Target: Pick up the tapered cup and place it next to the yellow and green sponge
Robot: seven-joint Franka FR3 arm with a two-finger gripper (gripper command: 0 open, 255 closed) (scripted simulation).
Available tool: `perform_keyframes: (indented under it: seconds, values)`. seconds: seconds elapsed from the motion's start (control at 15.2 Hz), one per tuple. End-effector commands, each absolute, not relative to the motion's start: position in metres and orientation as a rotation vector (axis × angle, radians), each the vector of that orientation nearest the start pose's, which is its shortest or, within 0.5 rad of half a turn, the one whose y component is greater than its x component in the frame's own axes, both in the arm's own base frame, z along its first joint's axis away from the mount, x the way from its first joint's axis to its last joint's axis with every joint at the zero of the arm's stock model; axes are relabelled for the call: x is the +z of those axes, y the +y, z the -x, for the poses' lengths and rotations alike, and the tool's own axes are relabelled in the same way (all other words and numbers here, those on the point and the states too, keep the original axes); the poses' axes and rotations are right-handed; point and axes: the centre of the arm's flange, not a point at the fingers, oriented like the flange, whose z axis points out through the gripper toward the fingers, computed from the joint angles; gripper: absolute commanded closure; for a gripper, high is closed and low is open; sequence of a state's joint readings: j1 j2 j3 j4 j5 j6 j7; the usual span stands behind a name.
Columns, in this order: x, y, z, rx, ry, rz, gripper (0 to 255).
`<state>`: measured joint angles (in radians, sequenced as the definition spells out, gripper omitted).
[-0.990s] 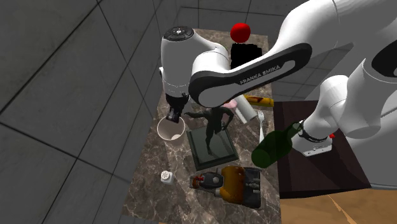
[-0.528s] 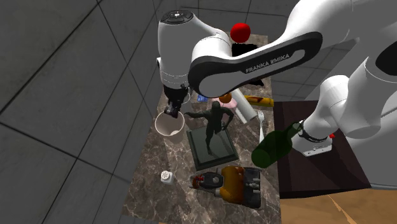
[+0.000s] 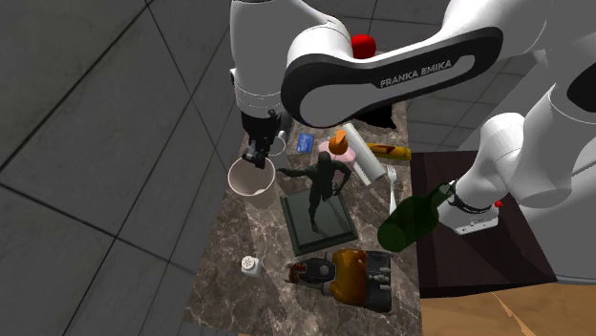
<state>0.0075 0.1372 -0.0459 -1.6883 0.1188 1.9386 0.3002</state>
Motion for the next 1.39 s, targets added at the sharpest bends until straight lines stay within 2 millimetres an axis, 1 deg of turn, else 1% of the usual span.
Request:
perform_keyframes:
  seconds: [0.0,0.46,1.32]
  values:
    - [0.532,-0.015,-0.616,-0.148,0.561,2.965,255]
    - [0.568,-0.015,-0.616,-0.148,0.561,2.965,255]
    - [0.569,-0.164,-0.532,-0.148,0.561,2.965,255]
